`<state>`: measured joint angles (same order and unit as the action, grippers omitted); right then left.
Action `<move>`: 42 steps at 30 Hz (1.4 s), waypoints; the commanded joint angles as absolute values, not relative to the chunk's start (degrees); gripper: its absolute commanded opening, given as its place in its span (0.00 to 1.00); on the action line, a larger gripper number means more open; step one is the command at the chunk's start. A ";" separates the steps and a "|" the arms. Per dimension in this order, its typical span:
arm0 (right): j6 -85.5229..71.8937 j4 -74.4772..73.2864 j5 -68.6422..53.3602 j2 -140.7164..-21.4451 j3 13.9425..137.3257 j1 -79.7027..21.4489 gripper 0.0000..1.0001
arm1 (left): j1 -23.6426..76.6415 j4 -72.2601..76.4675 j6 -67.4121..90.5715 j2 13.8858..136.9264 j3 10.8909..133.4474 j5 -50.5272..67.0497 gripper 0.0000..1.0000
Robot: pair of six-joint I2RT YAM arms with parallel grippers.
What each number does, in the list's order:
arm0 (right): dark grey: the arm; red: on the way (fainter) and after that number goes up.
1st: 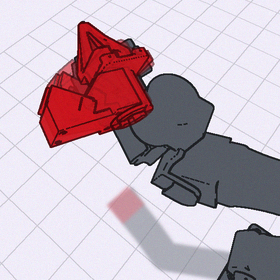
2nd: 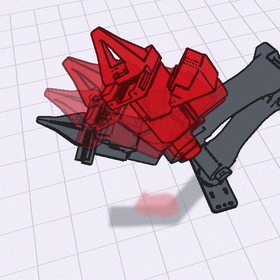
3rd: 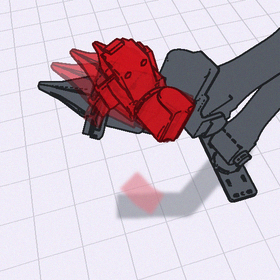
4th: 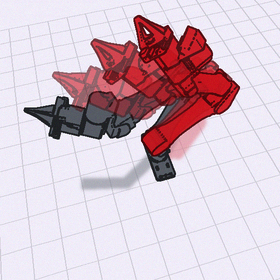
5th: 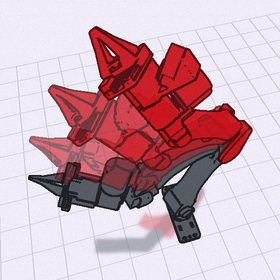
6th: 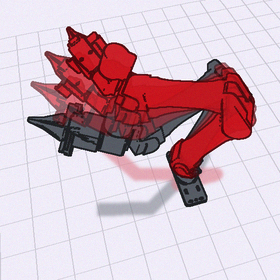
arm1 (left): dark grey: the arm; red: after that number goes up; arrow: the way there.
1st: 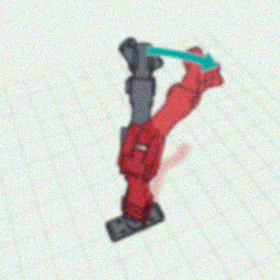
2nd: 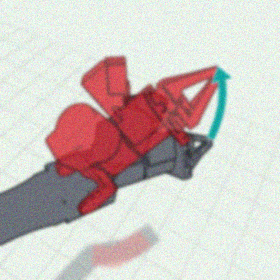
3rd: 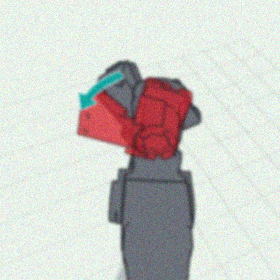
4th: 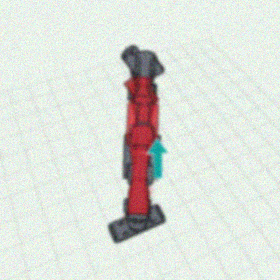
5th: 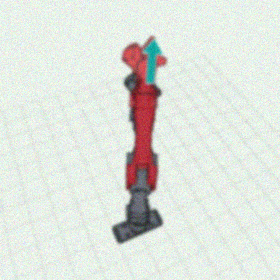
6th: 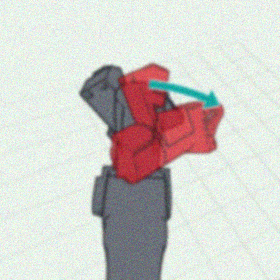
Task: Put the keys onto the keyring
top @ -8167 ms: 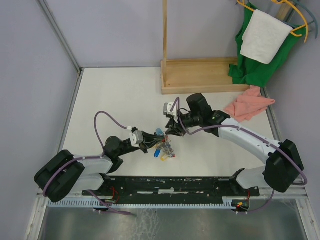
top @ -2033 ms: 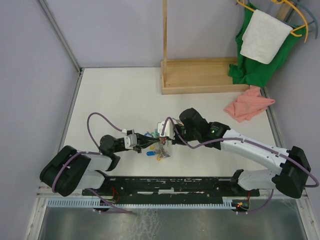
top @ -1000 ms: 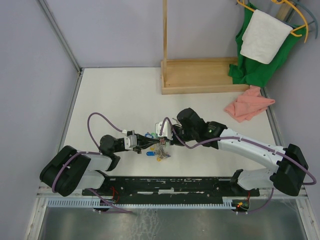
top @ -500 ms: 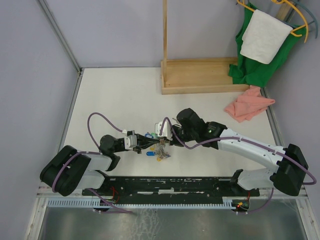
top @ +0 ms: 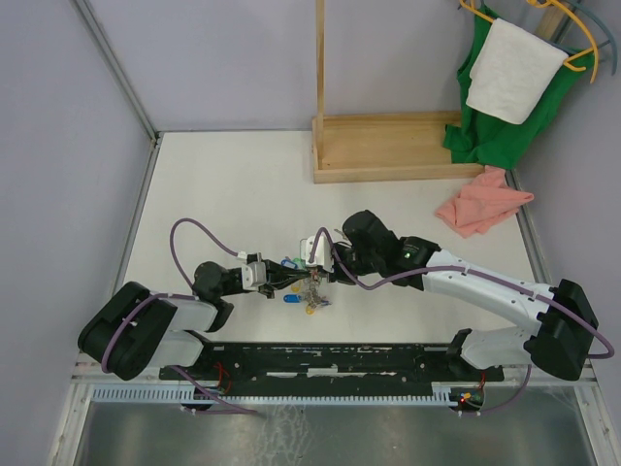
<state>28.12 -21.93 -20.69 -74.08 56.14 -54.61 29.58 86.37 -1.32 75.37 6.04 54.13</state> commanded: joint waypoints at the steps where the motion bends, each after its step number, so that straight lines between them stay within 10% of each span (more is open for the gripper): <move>1: 27.47 -22.06 -19.91 -73.81 59.13 -54.82 0.01 | 29.36 98.88 -1.93 74.97 7.65 54.76 0.03; 42: 26.08 -20.51 -20.01 -73.26 59.22 -54.88 0.01 | 29.40 98.84 -1.59 74.62 7.54 54.81 0.03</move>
